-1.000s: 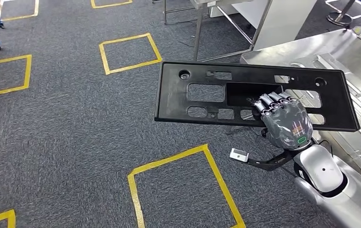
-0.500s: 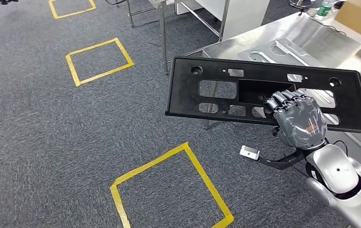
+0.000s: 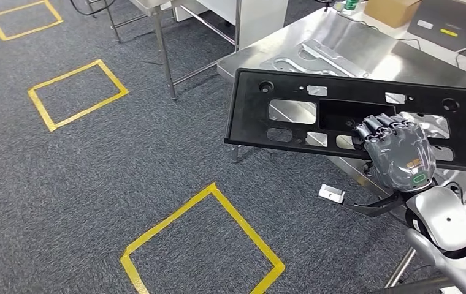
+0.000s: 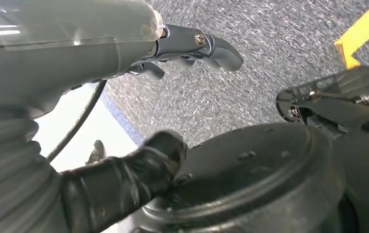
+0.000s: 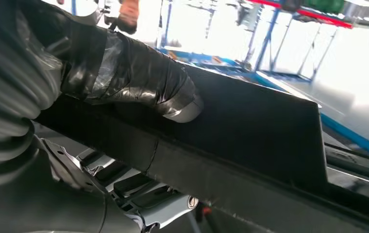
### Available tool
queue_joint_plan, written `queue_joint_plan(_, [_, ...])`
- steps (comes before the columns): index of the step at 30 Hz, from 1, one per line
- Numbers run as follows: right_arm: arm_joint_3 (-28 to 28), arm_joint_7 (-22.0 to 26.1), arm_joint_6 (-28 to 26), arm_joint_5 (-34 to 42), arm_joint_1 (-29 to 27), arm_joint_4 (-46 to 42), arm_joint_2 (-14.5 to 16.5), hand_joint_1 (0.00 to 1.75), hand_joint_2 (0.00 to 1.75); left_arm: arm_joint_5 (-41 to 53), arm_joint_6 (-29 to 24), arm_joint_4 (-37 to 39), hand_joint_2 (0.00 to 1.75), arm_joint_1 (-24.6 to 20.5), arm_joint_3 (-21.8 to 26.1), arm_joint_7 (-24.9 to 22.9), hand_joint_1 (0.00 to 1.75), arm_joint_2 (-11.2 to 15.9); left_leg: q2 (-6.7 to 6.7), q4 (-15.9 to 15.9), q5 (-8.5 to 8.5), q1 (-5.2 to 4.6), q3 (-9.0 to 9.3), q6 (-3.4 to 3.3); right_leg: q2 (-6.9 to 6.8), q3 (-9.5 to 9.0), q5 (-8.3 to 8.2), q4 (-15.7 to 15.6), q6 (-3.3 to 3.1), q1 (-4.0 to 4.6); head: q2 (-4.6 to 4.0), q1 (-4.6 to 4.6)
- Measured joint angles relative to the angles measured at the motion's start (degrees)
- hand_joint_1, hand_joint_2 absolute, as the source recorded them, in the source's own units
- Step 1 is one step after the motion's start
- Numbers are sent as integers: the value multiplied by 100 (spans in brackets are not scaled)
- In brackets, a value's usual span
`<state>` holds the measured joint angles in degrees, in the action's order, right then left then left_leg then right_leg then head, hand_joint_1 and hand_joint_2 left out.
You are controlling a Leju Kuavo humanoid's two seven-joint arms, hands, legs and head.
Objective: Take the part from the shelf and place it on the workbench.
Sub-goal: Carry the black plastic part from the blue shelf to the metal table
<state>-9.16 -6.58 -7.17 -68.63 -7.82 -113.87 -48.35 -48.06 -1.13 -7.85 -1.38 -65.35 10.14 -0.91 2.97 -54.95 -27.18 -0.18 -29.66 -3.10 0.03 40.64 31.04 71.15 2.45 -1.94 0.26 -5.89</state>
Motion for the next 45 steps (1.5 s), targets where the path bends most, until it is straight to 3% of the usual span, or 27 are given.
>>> queue_joint_plan(1, [-33, 1, 4, 10, -11, 0, -1, 175, 175, 0, 0, 0, 175, -1, 0, -5, 0, -3, 73, -56, -48, 24, -1, 42, -79, -190, -194, -350, 53, -33, 0, -1])
queue_joint_plan(3, [-95, 2, 20, 37, -21, 2, 8, 175, 175, 0, -3, 1, 175, -4, 0, -15, 0, 7, 191, -179, -155, 39, -2, 144, -319, -503, -423, -949, 103, -39, 0, -2])
queue_joint_plan(5, [-133, 6, 37, 57, -49, 3, 24, 175, 175, 0, -8, 2, 175, -8, 0, -22, 0, 17, 275, -254, -230, 1, 12, 220, -427, -551, -412, -1066, 23, -14, 1, 1])
queue_joint_plan(8, [-185, 11, 47, 63, -105, -1, 30, 175, 175, 0, -11, 2, 175, -24, 1, -27, 0, 21, 374, -306, -318, -2, 50, 284, -258, -522, -405, -1041, -125, -22, 1, 7])
queue_joint_plan(10, [-231, 10, 46, 63, -105, -6, 26, 175, 175, -1, -13, 2, 175, -30, 2, -26, 0, 21, 146, -632, -559, 34, -71, 321, -141, -526, -415, -1051, -203, -20, 1, 8])
queue_joint_plan(12, [-255, 13, 46, 63, -104, -10, 27, 175, 175, -3, -14, 2, 175, -28, 2, -23, 0, 21, -154, -1396, -938, 44, -435, 326, -20, -517, -427, -1054, -250, -1, 1, 8])
queue_joint_plan(13, [-256, 15, 46, 63, -108, -11, 28, 175, 175, -3, -14, 2, 175, -28, 2, -21, 0, 21, -216, -1776, -1065, 42, -632, 315, 52, -510, -431, -1054, -262, 15, 0, 7])
queue_joint_plan(14, [-256, 17, 46, 63, -113, -11, 30, 175, 175, -3, -15, 2, 175, -26, 2, -18, 0, 21, -241, -2009, -1089, 38, -769, 294, 128, -507, -434, -1054, -269, 34, 0, 7])
queue_joint_plan(15, [-259, 20, 46, 63, -117, -11, 32, 175, 175, -2, -17, 2, 175, -21, 2, -14, 0, 20, -256, -2021, -991, 30, -808, 258, 212, -510, -435, -1054, -274, 54, 0, 7])
queue_joint_plan(16, [-264, 20, 45, 63, -118, -11, 32, 175, 175, -2, -20, 2, 175, -15, 2, -10, 0, 20, -284, -1816, -795, 18, -747, 210, 296, -516, -436, -1054, -275, 71, 0, 7])
queue_joint_plan(18, [-283, 20, 45, 66, -120, -14, 34, 175, 175, -2, -32, 3, 175, -1, 1, 3, 0, 23, -500, -1074, -346, -12, -474, 79, 451, -521, -439, -1052, -273, 97, 0, 6])
queue_joint_plan(19, [-290, 21, 45, 71, -122, -15, 38, 175, 175, -3, -38, 3, 175, 3, 1, 10, 0, 26, -623, -751, -220, -17, -355, 32, 515, -513, -445, -1048, -265, 100, 0, 6])
queue_joint_plan(21, [-300, 28, 46, 81, -134, -15, 46, 175, 175, -4, -49, 4, 175, -9, 1, 27, 0, 26, -741, -458, -174, -28, -237, -2, 638, -479, -471, -1058, -224, 81, 0, 5])
queue_joint_plan(23, [-318, 36, 45, 86, -150, -16, 46, 175, 175, -4, -53, 3, 175, -31, 1, 46, 0, 11, -619, -349, -145, -17, -183, 4, 741, -459, -511, -1100, -154, 58, 1, 6])
queue_joint_plan(25, [-355, 38, 45, 88, -149, -17, 45, 175, 175, -4, -56, 1, 175, -33, 0, 59, 0, 0, -473, -199, -80, 12, -118, -19, 539, -398, -441, -1003, -97, 79, 0, -1])
queue_joint_plan(27, [-380, 39, 45, 88, -135, -17, 52, 175, 175, -4, -57, 0, 175, -27, 0, 63, 0, -7, -323, -118, -55, 14, -79, -43, 192, -157, -159, -513, -58, 89, -1, -7])
queue_joint_plan(29, [-383, 43, 47, 89, -141, -15, 74, 175, 175, -4, -57, 0, 175, -19, 0, 64, 0, -15, -176, -118, -77, 6, -68, -49, 69, 124, 75, 67, -11, 61, 0, -7])
queue_joint_plan(30, [-383, 45, 48, 89, -149, -14, 86, 175, 175, -4, -58, 0, 175, -14, 0, 63, 0, -16, -103, -129, -100, 4, -58, -42, 46, 168, 61, 163, 13, 43, 0, -6])
queue_joint_plan(32, [-384, 46, 48, 89, -153, -13, 98, 175, 175, -4, -58, 0, 175, -10, 0, 62, 0, -21, 36, -168, -168, 10, -23, -9, -34, -44, -232, -215, 43, 17, 0, -7])
queue_joint_plan(34, [-385, 46, 48, 88, -150, -14, 97, 175, 175, -4, -59, 0, 175, -11, 0, 62, 0, -25, 154, -221, -263, -2, 26, 53, -255, -399, -467, -863, 14, 46, 0, -5])
queue_joint_plan(36, [-387, 45, 46, 88, -151, -16, 97, 175, 175, -4, -63, 0, 175, -16, 0, 62, 0, -26, 254, -245, -338, -30, 72, 122, -355, -542, -462, -1127, -80, 100, 0, -4])
queue_joint_plan(38, [-389, 44, 46, 89, -156, -17, 96, 175, 175, -4, -65, 0, 175, -28, 1, 62, 0, -25, 356, -235, -392, -43, 130, 182, -225, -551, -432, -1134, -168, 106, 0, -5])
queue_joint_plan(39, [-392, 44, 45, 90, -161, -18, 95, 175, 175, -4, -66, 0, 175, -32, 2, 61, 0, -22, 318, -265, -433, -35, 150, 217, -162, -572, -421, -1152, -201, 94, 0, -5])
queue_joint_plan(41, [-399, 44, 43, 90, -159, -19, 93, 175, 175, -6, -67, 0, 175, -39, 2, 63, 0, -19, 47, -607, -613, -2, 1, 278, -52, -633, -398, -1191, -276, 56, 0, -3])
queue_joint_plan(43, [-404, 44, 40, 86, -155, -20, 95, 175, 175, -9, -68, 0, 175, -37, 2, 66, 0, -19, -214, -1362, -888, 27, -429, 316, 33, -682, -355, -1200, -335, 52, 1, -2])
queue_joint_plan(44, [-404, 46, 35, 78, -157, -20, 98, 175, 175, -10, -69, 0, 175, -34, 2, 66, 0, -19, -244, -1724, -966, 30, -669, 325, 80, -713, -325, -1200, -352, 55, 1, -3])
queue_joint_plan(45, [-405, 52, 22, 65, -160, -20, 103, 175, 175, -11, -70, 0, 175, -28, 2, 66, 0, -18, -250, -1926, -936, 31, -839, 328, 127, -756, -289, -1200, -359, 57, 1, -2])
